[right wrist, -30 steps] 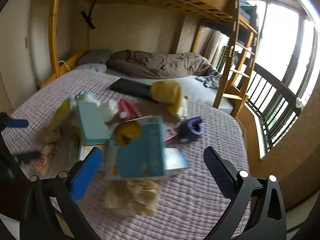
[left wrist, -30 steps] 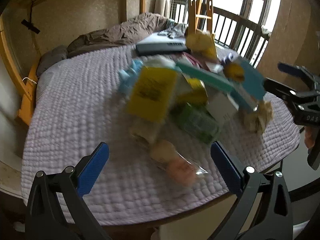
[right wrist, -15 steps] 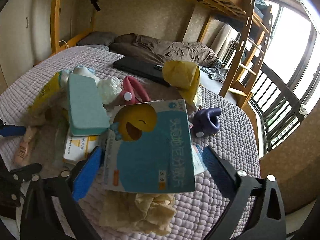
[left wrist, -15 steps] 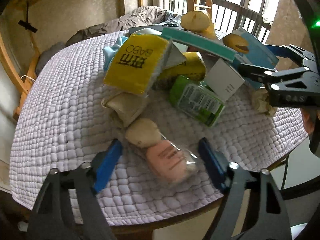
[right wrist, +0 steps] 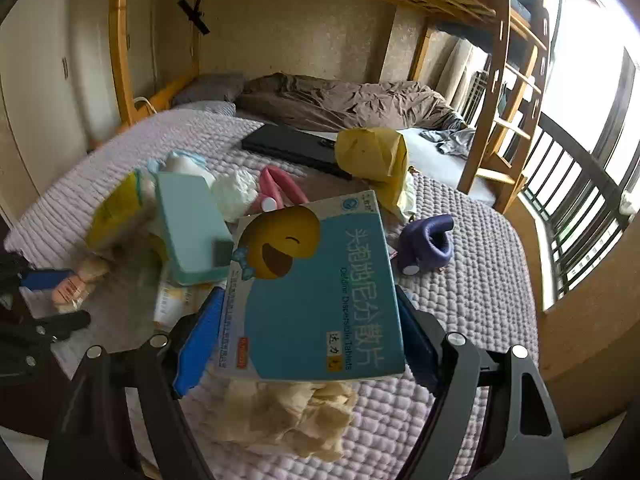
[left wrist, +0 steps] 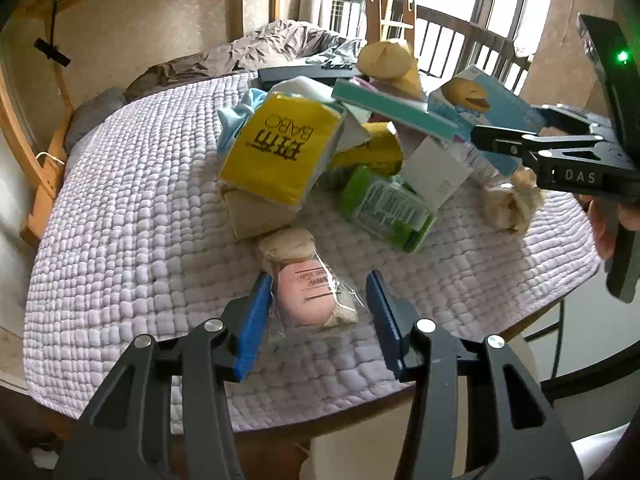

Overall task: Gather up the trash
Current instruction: 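Carry the blue box and the sponge bag off the bed over the white bin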

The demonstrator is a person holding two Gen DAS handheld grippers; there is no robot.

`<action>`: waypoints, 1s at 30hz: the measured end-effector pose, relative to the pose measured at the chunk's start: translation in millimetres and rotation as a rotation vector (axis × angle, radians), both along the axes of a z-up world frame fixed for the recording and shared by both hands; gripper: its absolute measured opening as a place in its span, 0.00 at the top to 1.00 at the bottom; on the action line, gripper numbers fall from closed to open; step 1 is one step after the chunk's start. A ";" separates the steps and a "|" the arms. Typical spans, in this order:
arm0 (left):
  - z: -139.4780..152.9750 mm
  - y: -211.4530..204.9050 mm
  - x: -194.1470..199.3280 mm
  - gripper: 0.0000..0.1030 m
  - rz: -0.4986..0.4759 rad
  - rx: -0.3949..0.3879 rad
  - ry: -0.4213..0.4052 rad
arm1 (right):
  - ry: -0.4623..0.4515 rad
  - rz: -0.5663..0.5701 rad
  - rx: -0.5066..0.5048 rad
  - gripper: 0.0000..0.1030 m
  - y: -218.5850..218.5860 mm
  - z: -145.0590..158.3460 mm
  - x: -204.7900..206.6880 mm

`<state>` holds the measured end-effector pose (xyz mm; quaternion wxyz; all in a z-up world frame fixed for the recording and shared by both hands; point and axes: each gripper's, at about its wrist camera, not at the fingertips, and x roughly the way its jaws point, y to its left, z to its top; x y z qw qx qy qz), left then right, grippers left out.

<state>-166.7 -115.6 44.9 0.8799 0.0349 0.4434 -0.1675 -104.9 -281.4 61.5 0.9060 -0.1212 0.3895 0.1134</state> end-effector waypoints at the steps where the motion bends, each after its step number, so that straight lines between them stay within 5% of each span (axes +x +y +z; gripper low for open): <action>1: 2.5 1.2 -0.9 0.51 -0.002 -0.013 -0.001 | 0.004 0.000 0.029 0.24 -1.5 2.9 -1.3; 10: 15.9 10.2 -11.7 0.52 0.002 -0.035 -0.004 | 0.021 -0.005 0.180 0.24 -7.6 23.4 -16.5; 30: 34.5 5.4 -41.9 0.52 -0.008 0.012 -0.014 | 0.114 0.045 0.187 0.24 8.8 25.4 -101.7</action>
